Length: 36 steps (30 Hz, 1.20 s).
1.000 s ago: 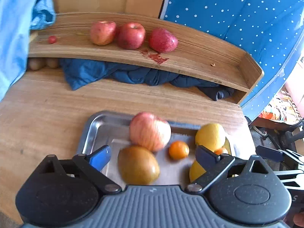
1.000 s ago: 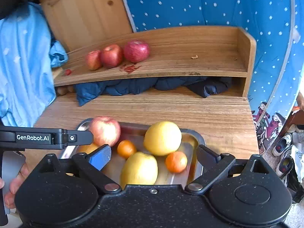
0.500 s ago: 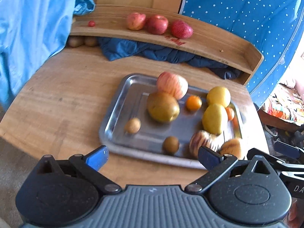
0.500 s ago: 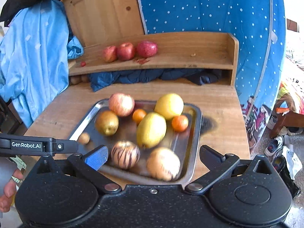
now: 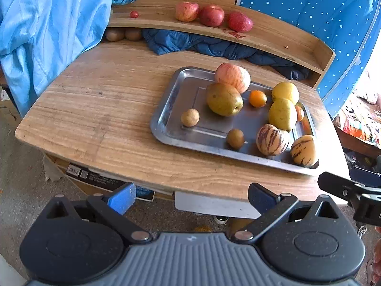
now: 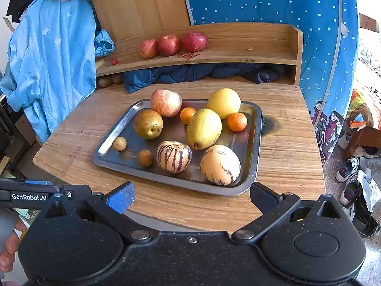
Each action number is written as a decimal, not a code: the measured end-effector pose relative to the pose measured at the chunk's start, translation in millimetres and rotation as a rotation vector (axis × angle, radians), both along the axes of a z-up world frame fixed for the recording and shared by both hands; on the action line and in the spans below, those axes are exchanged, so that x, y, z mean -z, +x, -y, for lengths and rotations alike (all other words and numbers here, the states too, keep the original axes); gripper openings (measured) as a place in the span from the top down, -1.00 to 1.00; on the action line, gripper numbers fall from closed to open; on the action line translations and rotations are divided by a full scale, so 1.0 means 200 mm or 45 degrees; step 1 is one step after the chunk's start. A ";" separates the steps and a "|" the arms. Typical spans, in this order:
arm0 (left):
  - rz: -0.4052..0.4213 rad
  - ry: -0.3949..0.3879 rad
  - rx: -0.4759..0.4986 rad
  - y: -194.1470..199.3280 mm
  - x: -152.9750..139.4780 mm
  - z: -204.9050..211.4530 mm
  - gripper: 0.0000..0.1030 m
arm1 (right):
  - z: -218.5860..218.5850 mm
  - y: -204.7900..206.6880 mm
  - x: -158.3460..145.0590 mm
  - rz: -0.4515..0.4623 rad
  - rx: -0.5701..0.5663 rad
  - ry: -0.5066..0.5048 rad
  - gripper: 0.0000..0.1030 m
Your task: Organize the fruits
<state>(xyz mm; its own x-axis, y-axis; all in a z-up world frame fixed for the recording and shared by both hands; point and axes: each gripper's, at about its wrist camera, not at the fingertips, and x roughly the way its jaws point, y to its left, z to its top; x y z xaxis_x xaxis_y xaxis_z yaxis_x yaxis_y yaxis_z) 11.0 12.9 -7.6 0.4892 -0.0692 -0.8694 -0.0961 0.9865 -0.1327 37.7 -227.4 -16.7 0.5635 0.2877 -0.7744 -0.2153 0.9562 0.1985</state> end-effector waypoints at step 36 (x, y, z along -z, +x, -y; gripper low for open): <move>0.036 0.011 -0.023 0.01 -0.05 0.00 -0.99 | 0.01 0.00 -0.01 0.005 -0.006 0.015 -0.99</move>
<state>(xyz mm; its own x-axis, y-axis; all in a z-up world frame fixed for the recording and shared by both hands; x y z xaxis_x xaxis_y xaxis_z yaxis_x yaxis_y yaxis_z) 12.5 13.6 3.2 0.5145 -0.0529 -0.8558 -0.1105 0.9857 -0.1274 38.1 -229.7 -13.7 0.5654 0.2994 -0.7685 -0.2207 0.9527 0.2088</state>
